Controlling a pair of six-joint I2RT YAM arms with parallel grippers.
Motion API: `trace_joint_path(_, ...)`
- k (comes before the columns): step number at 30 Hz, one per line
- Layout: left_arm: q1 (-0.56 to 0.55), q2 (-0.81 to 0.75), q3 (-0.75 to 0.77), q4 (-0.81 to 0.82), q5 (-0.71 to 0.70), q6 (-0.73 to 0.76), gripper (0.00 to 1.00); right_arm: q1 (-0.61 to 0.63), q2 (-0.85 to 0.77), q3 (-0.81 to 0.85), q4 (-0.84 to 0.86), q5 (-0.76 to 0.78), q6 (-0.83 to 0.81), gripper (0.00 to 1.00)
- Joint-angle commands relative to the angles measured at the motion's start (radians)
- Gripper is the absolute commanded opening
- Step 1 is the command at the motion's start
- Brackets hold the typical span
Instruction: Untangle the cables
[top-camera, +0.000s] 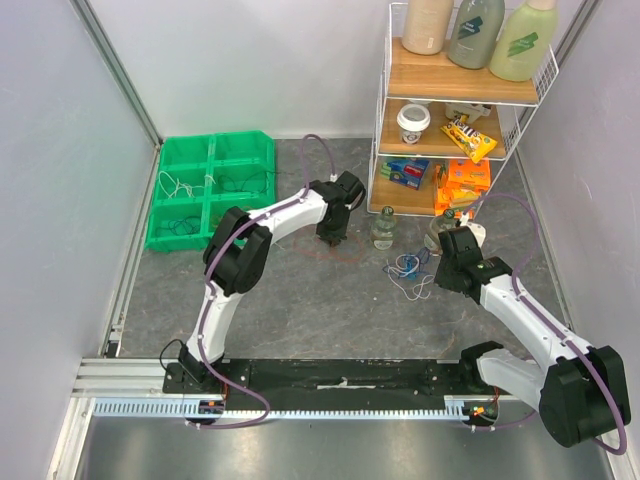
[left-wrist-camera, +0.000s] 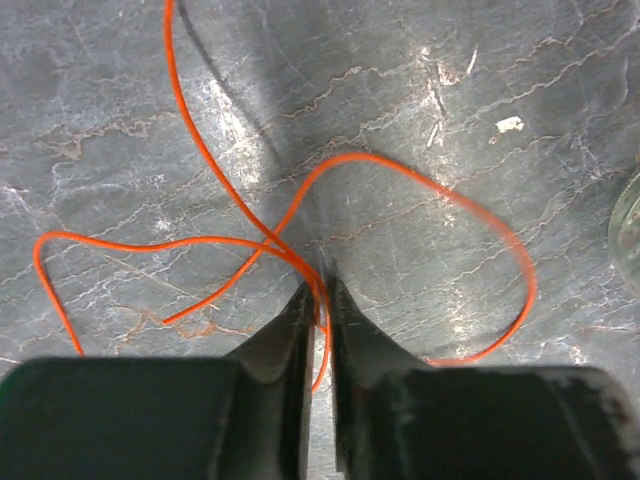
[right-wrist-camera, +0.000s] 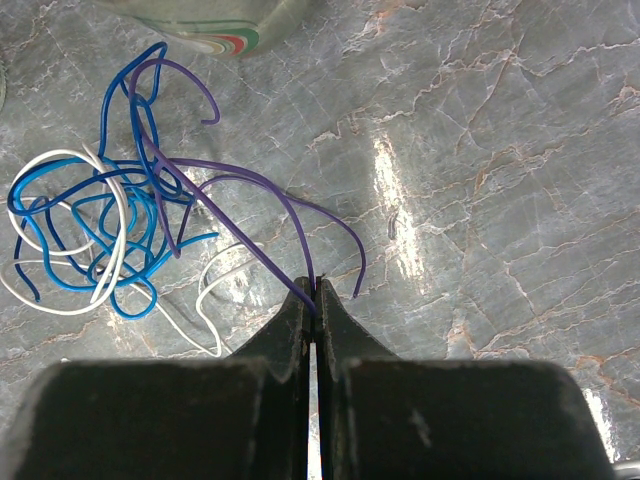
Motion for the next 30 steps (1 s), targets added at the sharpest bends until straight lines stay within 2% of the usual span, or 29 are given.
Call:
trace_joint_path(1, -0.002, -0.03, 0.001, 0.014, -0.087, 0.051, 0.02, 0.0, 0.001, -0.007, 0.024, -0.005, -0.007, 0.0)
trace_joint_path(8, 0.001, -0.341, -0.066, 0.092, -0.089, 0.18, 0.02, -0.002, 0.002, -0.007, 0.026, -0.007, -0.012, 0.0)
trace_joint_path(11, 0.023, -0.476, -0.107, 0.138, -0.135, 0.229, 0.02, -0.003, 0.007, -0.007, 0.027, -0.007, -0.01, 0.0)
trace_joint_path(14, 0.086, -0.606, -0.147, 0.207, -0.16, 0.249, 0.02, -0.002, 0.015, -0.01, 0.03, -0.01, -0.01, 0.0)
trace_joint_path(15, 0.163, -0.661, -0.153, 0.23, -0.126, 0.255, 0.02, -0.002, 0.019, -0.01, 0.03, -0.017, -0.01, 0.0)
trace_joint_path(18, 0.263, -0.718, -0.117, 0.204, -0.109, 0.221, 0.02, -0.002, 0.019, -0.008, 0.03, -0.022, -0.014, 0.0)
trace_joint_path(20, 0.299, -0.74, -0.091, 0.184, -0.146, 0.204, 0.02, -0.002, 0.016, -0.01, 0.03, -0.022, -0.014, 0.0)
trace_joint_path(25, 0.325, -0.788, -0.061, 0.17, -0.23, 0.204, 0.02, 0.0, 0.021, -0.008, 0.03, -0.021, -0.014, 0.0)
trace_joint_path(30, 0.327, -0.843, -0.129, 0.234, -0.291, 0.177, 0.02, -0.002, 0.027, -0.01, 0.035, -0.03, -0.012, 0.0)
